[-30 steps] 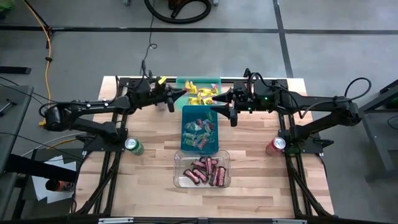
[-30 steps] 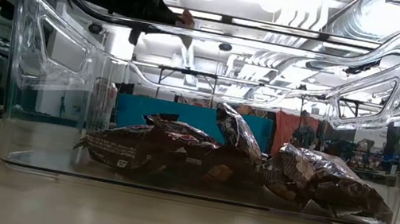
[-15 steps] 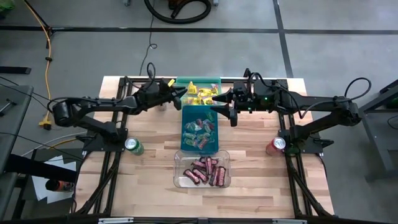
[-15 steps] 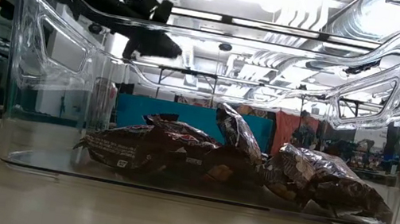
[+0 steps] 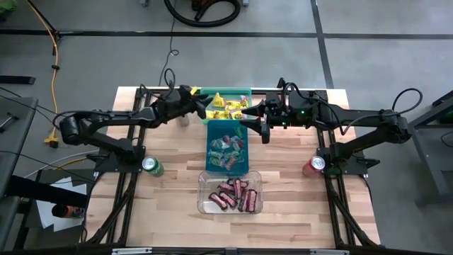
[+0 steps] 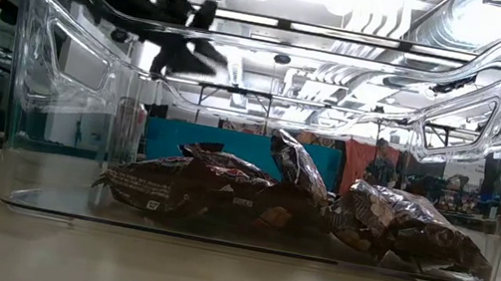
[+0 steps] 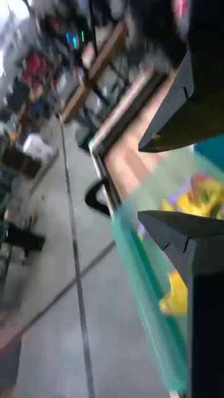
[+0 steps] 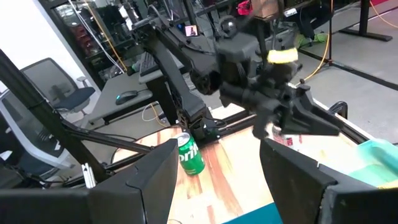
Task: Sort candy
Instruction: Return to Home Position
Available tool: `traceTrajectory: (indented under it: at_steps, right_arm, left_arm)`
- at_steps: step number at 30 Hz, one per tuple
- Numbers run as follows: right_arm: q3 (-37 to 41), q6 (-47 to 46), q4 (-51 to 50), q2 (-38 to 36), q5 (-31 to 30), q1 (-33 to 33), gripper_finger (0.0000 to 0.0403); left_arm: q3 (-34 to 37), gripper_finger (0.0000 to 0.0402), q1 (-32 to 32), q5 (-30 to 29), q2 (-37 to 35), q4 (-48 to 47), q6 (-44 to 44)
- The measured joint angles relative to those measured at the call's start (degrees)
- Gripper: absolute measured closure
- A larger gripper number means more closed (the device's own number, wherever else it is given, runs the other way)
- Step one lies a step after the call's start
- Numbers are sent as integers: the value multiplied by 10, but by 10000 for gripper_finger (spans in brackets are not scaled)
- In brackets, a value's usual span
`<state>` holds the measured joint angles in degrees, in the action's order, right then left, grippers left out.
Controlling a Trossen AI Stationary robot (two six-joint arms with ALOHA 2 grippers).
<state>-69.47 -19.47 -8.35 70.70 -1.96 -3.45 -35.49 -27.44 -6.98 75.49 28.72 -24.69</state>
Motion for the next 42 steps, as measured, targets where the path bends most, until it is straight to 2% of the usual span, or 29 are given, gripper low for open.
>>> traceTrajectory:
  at_steps: [2,7,10,20,25,32,36,42]
  right_arm:
    - [0,3,0,0,0,0,181]
    - [0,6,0,0,0,-6,181]
    - [0,16,0,0,-1,-11,181]
    - [0,19,38,0,-1,-18,181]
    - [0,18,46,0,-1,-18,181]
    - [0,15,50,0,0,-18,181]
    - [0,15,60,0,0,-18,181]
    - [0,15,68,0,0,-18,181]
  left_arm:
    - [-11,242,0,37,-20,-15,-8]
    - [-33,235,3,176,-84,-25,-26]
    - [-33,244,16,213,-131,-18,-31]
    - [-33,297,111,203,-272,-13,-1]
    - [-33,323,174,169,-287,-9,27]
    - [-33,368,241,165,-285,20,61]
    - [-33,397,259,170,-299,28,85]
    - [-33,401,260,177,-337,26,117]
